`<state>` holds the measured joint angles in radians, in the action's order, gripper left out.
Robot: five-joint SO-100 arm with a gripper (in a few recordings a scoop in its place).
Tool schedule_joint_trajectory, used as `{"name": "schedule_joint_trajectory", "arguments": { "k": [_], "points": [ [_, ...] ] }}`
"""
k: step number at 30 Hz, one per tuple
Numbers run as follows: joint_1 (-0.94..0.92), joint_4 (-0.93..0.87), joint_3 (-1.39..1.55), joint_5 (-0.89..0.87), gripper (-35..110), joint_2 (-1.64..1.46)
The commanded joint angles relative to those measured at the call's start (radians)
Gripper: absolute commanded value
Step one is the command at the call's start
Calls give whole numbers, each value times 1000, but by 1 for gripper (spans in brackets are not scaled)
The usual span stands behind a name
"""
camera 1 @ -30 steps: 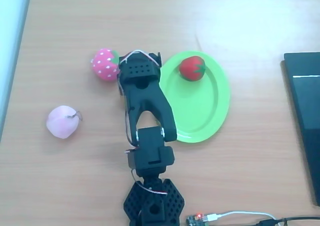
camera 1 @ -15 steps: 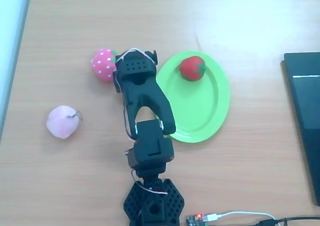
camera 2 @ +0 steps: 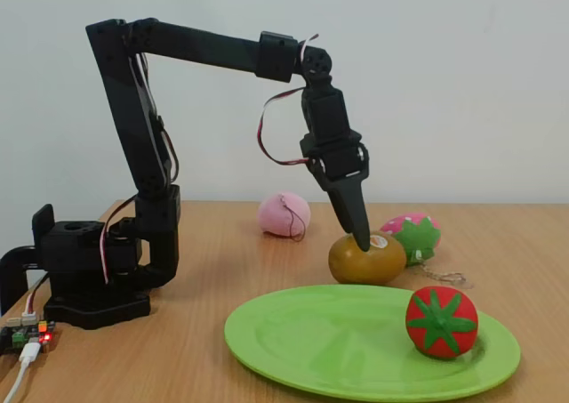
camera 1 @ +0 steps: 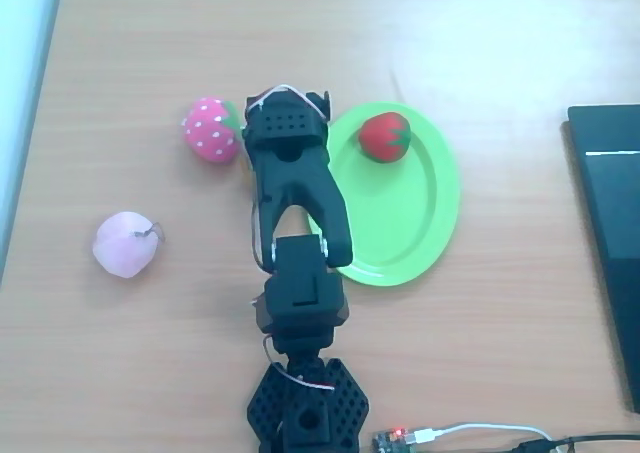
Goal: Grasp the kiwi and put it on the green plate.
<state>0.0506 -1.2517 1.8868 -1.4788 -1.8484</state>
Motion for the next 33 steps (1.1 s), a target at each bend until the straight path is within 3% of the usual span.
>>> {"name": "schedule_joint_trajectory", "arguments": {
  "k": [1, 13, 33],
  "points": [
    [25, -2, -23, -26, 37, -3],
    [64, 101, -29, -80, 45, 126],
    [106, 160, -199, -149, 43, 325]
  ]
}}
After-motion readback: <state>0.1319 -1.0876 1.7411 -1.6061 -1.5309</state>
